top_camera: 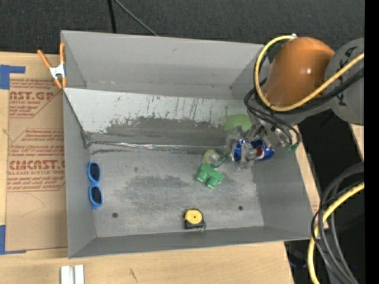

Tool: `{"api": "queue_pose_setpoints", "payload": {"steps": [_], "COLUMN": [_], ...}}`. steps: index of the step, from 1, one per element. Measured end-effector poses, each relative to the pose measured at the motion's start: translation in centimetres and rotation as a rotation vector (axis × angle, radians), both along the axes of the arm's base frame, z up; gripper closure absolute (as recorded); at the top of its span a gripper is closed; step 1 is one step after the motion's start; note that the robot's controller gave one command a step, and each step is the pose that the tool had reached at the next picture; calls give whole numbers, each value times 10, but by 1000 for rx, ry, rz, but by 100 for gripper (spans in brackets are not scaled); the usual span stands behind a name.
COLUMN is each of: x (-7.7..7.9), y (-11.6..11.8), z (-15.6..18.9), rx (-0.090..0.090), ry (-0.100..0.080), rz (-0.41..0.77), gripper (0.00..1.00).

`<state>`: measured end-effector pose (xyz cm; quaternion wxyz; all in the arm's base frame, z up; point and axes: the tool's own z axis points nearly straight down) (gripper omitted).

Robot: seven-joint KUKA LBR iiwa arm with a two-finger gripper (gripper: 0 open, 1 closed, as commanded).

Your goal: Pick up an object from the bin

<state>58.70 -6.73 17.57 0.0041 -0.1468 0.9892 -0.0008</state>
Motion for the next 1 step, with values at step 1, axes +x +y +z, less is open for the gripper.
{"api": "queue_pose_setpoints", "payload": {"steps": [1], "x": [-26], "y": [-16], "z": [83], "rx": [-2], "ry": [-2], "rz": [-9], "gripper": [100]}}
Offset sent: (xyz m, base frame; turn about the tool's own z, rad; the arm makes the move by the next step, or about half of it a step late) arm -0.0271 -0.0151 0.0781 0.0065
